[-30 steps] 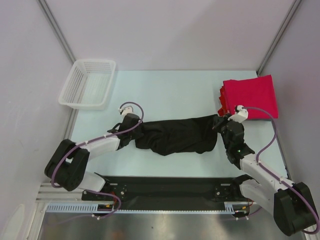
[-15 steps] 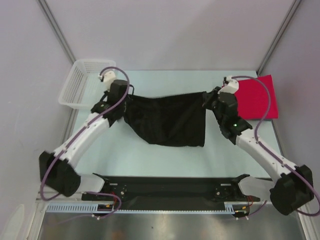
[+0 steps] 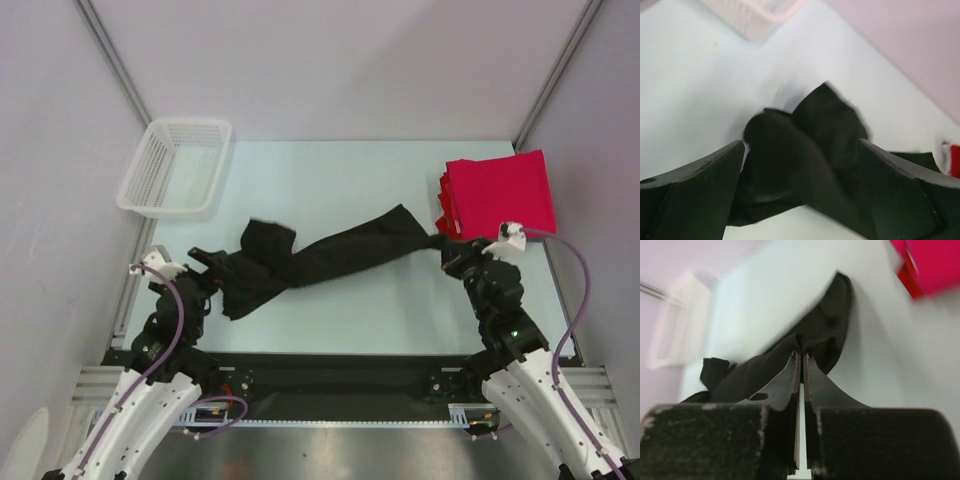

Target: Fold and stack the t-shirts

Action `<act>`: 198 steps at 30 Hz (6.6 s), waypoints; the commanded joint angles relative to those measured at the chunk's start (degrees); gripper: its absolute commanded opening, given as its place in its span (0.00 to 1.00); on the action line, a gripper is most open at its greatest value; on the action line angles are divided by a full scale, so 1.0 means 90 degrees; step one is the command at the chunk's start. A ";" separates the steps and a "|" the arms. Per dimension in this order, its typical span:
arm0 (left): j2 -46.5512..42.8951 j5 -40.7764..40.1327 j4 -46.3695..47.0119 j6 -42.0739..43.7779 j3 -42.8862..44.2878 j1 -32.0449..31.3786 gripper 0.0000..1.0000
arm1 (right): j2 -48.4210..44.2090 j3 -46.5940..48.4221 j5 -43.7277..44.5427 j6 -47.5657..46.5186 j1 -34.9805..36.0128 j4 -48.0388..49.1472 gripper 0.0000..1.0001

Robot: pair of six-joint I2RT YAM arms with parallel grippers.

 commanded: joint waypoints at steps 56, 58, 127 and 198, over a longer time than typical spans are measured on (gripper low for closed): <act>0.9401 0.1457 0.1245 0.1231 0.3866 0.0638 0.53 | -0.0153 -0.0343 0.0699 0.0467 -0.0020 -0.1933 0.50; 0.9470 0.1341 0.1235 0.1192 0.3837 0.0638 0.51 | -0.0173 -0.0363 0.0699 0.0496 -0.0020 -0.1982 0.50; -0.0022 0.4846 -0.3286 0.0820 0.3660 0.0540 0.00 | 0.1204 -0.0685 0.0826 0.1717 -0.0030 -0.2412 0.62; 0.0321 0.5325 -0.1704 0.0537 0.0975 0.0540 0.00 | 0.9388 0.5528 -0.0317 -0.1271 -0.0909 -0.1455 0.57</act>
